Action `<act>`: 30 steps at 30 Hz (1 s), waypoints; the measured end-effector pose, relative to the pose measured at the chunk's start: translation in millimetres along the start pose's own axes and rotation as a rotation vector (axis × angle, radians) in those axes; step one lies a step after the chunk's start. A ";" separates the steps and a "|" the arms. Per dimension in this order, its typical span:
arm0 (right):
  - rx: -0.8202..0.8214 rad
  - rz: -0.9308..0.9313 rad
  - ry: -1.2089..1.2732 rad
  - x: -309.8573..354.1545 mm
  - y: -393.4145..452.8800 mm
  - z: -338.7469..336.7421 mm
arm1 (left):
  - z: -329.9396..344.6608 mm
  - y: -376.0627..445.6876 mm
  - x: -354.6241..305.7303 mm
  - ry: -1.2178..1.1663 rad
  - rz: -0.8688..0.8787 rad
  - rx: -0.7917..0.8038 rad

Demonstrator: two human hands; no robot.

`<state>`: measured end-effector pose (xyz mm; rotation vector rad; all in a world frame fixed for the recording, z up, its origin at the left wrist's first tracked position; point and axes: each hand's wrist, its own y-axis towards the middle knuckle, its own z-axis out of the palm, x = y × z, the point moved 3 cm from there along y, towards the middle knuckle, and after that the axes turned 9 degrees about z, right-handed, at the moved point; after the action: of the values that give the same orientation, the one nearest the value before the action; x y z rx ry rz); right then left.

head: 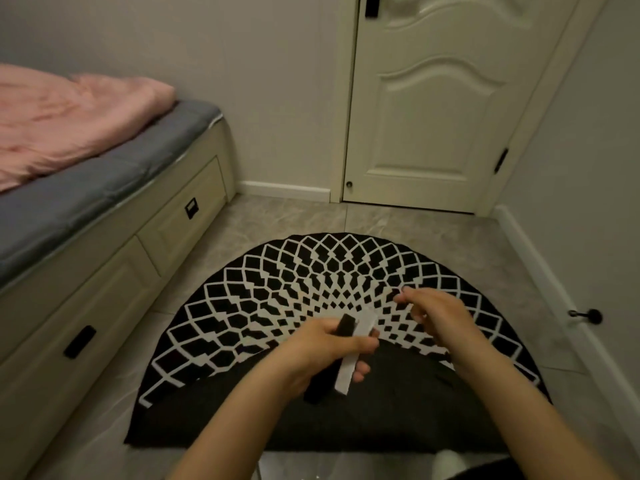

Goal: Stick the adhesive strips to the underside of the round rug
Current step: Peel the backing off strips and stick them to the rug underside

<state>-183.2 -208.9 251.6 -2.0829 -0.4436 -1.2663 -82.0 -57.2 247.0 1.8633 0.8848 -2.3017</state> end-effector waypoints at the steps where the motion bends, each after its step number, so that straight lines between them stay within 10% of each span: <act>1: -0.050 -0.035 0.081 -3.8 -11.4 -3.9 | 3.9 -5.0 5.3 0.036 -0.011 0.001; 30: -0.259 -0.565 -0.314 -12.1 -36.5 18.7 | 7.5 -6.1 8.9 0.060 0.173 -0.166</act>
<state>-198.0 -169.0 247.9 -2.4909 -1.1231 -1.3547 -93.3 -52.7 242.1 1.8666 0.8554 -2.0181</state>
